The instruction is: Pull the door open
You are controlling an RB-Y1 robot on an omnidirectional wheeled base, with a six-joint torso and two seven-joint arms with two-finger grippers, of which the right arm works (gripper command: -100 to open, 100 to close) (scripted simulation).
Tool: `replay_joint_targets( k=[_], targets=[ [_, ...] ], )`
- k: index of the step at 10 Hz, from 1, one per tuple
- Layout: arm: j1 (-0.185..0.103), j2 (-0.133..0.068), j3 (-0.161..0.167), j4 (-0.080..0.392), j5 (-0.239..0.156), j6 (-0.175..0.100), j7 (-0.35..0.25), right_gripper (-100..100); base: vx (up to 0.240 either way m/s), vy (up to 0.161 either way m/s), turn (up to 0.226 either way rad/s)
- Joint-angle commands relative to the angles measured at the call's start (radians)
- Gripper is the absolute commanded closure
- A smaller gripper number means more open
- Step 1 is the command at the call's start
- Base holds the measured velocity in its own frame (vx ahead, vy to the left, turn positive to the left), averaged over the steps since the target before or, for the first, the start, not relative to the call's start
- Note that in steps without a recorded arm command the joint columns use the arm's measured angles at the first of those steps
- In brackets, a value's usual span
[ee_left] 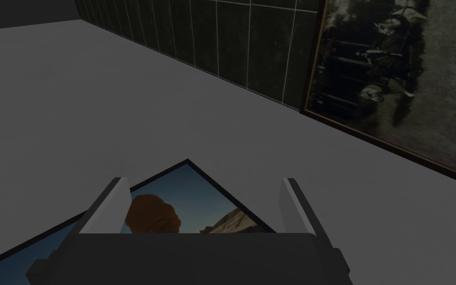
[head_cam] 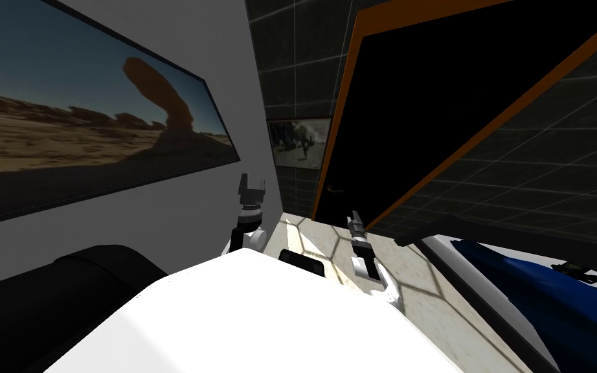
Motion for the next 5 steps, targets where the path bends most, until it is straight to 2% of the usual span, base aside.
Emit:
replay_joint_targets(
  k=[1,5],
  targets=[
    [-0.021,-0.006,-0.007,0.048,0.005,-0.011,-0.005,-100,0.103,0.029,0.001],
    [-0.057,-0.017,-0.021,0.139,0.018,-0.028,-0.016,-100,0.097,0.037,0.000]
  ],
)
